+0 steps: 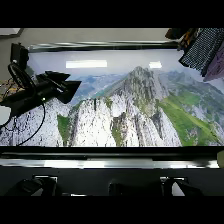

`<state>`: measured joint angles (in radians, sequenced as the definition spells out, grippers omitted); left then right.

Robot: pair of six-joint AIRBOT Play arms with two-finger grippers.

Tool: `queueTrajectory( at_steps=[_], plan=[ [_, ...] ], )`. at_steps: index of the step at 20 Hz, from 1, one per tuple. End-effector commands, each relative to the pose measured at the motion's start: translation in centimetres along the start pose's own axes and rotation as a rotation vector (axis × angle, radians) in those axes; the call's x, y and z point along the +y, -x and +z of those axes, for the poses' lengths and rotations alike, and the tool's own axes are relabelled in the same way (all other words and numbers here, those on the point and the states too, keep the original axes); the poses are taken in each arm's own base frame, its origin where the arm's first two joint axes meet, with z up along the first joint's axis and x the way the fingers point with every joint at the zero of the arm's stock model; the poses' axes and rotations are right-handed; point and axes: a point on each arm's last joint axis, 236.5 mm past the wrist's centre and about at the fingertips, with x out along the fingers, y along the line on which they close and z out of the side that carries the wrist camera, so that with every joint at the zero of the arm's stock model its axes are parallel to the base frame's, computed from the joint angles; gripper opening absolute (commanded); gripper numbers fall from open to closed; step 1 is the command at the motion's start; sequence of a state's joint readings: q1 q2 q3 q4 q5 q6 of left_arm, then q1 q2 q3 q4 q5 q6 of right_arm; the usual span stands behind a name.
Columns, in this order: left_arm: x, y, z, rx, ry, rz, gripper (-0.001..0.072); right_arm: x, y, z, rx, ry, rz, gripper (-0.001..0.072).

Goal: Fold the clothes and pants, and hang the long-sleeved shirts on hangers.

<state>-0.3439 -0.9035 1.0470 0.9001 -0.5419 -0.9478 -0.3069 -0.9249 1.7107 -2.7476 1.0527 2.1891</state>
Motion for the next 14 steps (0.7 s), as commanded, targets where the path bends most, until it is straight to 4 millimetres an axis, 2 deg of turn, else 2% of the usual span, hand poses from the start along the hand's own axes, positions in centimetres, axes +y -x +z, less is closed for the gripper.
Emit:
queueTrajectory(
  at_steps=[1, 3, 5, 8, 10, 14],
  plan=[
    [0.0, -0.1, -0.1, 0.003, 0.0, 0.0, 0.0554, 0.1, -0.9, 2.7, -0.073, -0.006, -0.041, 0.002],
    [0.0, -0.1, -0.4, 0.008, 0.002, 0.0, 0.0554, -0.2, -0.7, 4.0, -0.118, -0.003, -0.047, 0.002],
    [0.1, -0.2, -0.9, 0.017, 0.005, 0.0, 0.0554, -1.7, -0.9, 4.4, -0.129, -0.022, -0.089, 0.0019],
    [0.1, -0.3, -1.3, 0.026, 0.008, 0.0, 0.0554, -5.2, -2.2, 3.7, -0.119, -0.088, -0.167, 0.002],
    [0.1, -0.3, -1.3, 0.026, 0.008, 0.0, 0.0554, -6.5, -3.1, 2.6, -0.085, -0.119, -0.187, 0.002],
    [0.1, -0.3, -1.3, 0.026, 0.008, -0.001, 0.0554, -8.4, -3.7, 2.2, -0.086, -0.141, -0.242, 0.002]
  ],
)
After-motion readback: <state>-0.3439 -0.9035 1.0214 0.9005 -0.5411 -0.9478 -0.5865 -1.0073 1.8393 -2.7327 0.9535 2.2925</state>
